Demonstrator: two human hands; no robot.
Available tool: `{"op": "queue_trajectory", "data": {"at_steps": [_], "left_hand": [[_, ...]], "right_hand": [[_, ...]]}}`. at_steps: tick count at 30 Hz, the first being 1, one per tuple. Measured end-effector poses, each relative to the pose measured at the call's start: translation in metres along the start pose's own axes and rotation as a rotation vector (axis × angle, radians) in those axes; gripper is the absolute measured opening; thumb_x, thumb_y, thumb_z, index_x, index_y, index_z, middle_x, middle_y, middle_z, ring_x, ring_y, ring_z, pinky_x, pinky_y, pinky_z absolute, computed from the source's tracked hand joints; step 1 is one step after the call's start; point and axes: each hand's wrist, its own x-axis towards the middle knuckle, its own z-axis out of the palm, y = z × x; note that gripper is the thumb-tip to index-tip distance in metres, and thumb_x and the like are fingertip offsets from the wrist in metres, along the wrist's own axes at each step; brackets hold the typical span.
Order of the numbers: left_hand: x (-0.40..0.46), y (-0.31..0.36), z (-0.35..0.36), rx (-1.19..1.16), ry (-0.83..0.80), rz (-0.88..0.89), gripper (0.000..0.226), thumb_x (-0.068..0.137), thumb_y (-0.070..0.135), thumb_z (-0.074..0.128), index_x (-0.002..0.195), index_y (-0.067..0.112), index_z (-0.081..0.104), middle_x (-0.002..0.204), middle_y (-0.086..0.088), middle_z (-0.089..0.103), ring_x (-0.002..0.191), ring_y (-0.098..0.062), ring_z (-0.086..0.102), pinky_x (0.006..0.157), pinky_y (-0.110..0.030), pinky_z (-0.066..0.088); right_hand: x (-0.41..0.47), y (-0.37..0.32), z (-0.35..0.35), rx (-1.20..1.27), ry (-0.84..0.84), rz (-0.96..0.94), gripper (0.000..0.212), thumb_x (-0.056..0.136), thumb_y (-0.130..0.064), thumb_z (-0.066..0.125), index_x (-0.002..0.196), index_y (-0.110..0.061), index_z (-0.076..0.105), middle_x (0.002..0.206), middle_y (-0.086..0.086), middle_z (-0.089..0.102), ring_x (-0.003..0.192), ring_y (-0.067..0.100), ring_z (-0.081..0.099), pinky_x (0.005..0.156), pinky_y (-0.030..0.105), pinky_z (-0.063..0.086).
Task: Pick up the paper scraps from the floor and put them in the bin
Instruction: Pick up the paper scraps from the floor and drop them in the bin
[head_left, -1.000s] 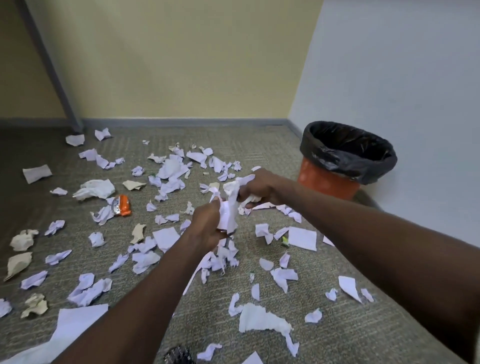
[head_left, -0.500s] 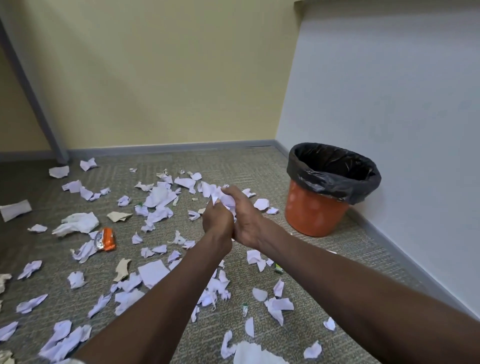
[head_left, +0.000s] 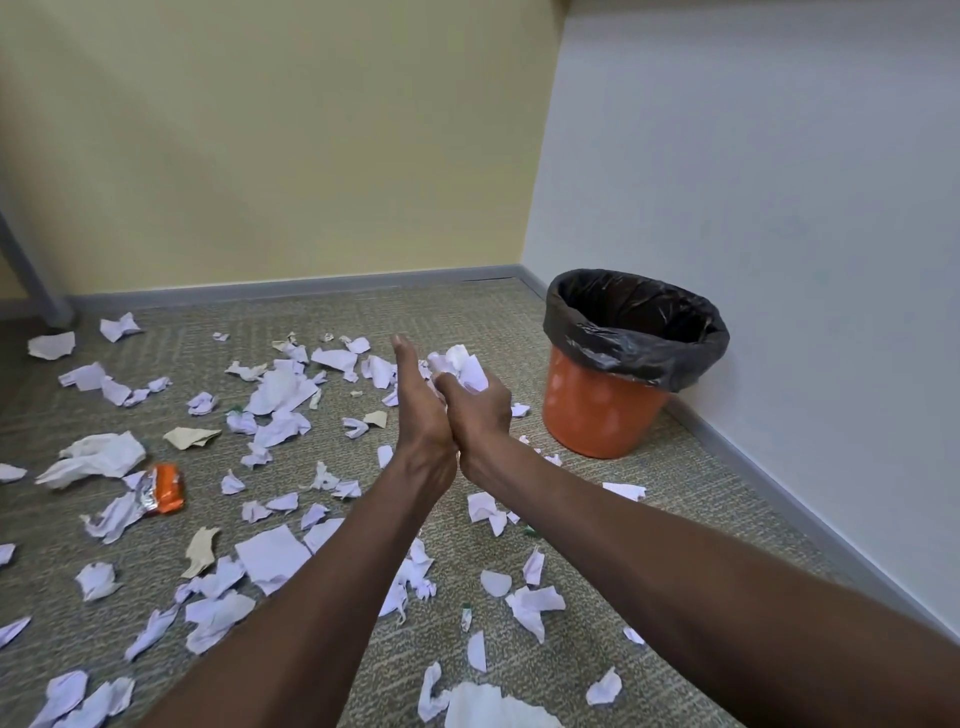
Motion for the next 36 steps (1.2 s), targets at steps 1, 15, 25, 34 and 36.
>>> {"op": "queue_trajectory", "data": {"at_steps": [1, 15, 25, 34, 36], "left_hand": [[-0.001, 0.003, 0.002, -0.013, -0.030, 0.000, 0.076, 0.100, 0.062, 0.025, 0.055, 0.029, 0.076, 0.066, 0.009, 0.073, 0.077, -0.012, 0.070, 0.077, -0.031, 0.051], [0.003, -0.019, -0.059, 0.303, -0.072, 0.035, 0.076, 0.087, 0.073, 0.034, 0.153, 0.036, 0.027, 0.163, 0.004, 0.023, 0.150, -0.021, 0.019, 0.119, -0.057, 0.021], [0.008, -0.039, -0.111, 0.299, 0.045, -0.124, 0.088, 0.080, 0.077, 0.036, 0.146, 0.020, 0.045, 0.156, -0.013, 0.034, 0.140, -0.035, 0.037, 0.115, -0.049, 0.034], [0.015, -0.057, -0.112, 0.279, 0.090, -0.207, 0.083, 0.089, 0.072, 0.035, 0.148, 0.014, 0.040, 0.159, -0.018, 0.027, 0.142, -0.037, 0.034, 0.115, -0.049, 0.034], [0.013, -0.063, -0.113, 0.309, 0.075, -0.223, 0.083, 0.089, 0.073, 0.035, 0.149, 0.015, 0.040, 0.159, -0.018, 0.026, 0.141, -0.037, 0.035, 0.114, -0.048, 0.035]], "right_hand": [[0.004, 0.002, -0.002, -0.049, 0.023, -0.046, 0.016, 0.077, -0.015, 0.071, 0.093, -0.013, 0.070, 0.084, 0.001, 0.073, 0.072, 0.018, 0.069, 0.065, 0.031, 0.057], [0.114, -0.118, -0.116, -0.202, 0.273, -0.055, 0.022, 0.087, -0.011, 0.064, 0.091, -0.031, 0.054, 0.096, 0.003, 0.055, 0.077, 0.019, 0.049, 0.046, 0.015, 0.038], [0.123, -0.150, -0.145, 0.039, 0.346, 0.168, 0.034, 0.102, -0.041, 0.041, 0.123, -0.014, 0.042, 0.117, 0.006, 0.050, 0.101, 0.029, 0.050, 0.070, 0.022, 0.037], [0.149, -0.143, -0.155, 0.622, 0.243, 0.168, 0.060, 0.099, -0.039, 0.044, 0.133, 0.008, 0.028, 0.097, 0.036, 0.042, 0.123, 0.045, 0.037, 0.111, 0.060, 0.031], [0.155, -0.143, -0.159, 0.652, 0.213, 0.154, 0.064, 0.095, -0.040, 0.052, 0.138, 0.002, 0.029, 0.133, 0.028, 0.036, 0.135, 0.041, 0.029, 0.110, 0.061, 0.033]]}}
